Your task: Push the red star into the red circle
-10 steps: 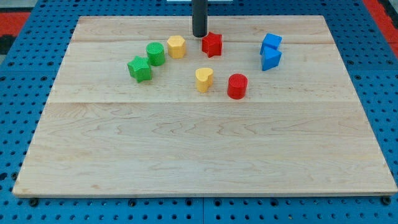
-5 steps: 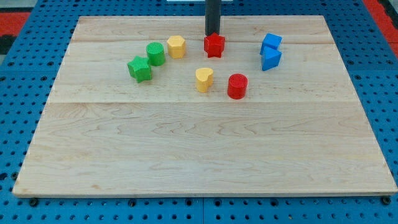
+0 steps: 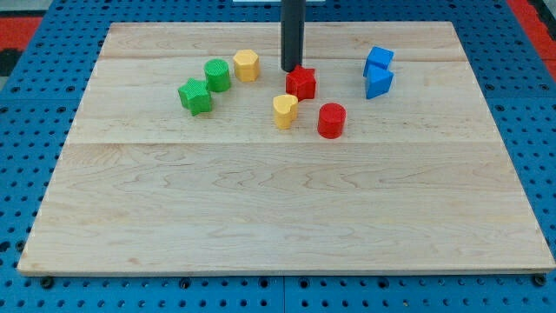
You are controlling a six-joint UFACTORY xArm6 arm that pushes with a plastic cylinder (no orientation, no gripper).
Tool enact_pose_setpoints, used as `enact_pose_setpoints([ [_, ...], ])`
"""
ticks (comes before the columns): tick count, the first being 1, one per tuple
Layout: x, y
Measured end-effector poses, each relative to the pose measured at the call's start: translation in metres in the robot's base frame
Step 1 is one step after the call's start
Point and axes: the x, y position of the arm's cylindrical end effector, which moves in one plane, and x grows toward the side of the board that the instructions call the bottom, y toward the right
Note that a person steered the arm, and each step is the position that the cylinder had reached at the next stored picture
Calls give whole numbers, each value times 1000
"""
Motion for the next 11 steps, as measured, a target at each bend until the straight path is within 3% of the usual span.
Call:
enact_pose_setpoints([
  [2, 1, -21],
  [6, 36, 3],
  [9, -13, 44],
  [11, -6, 47],
])
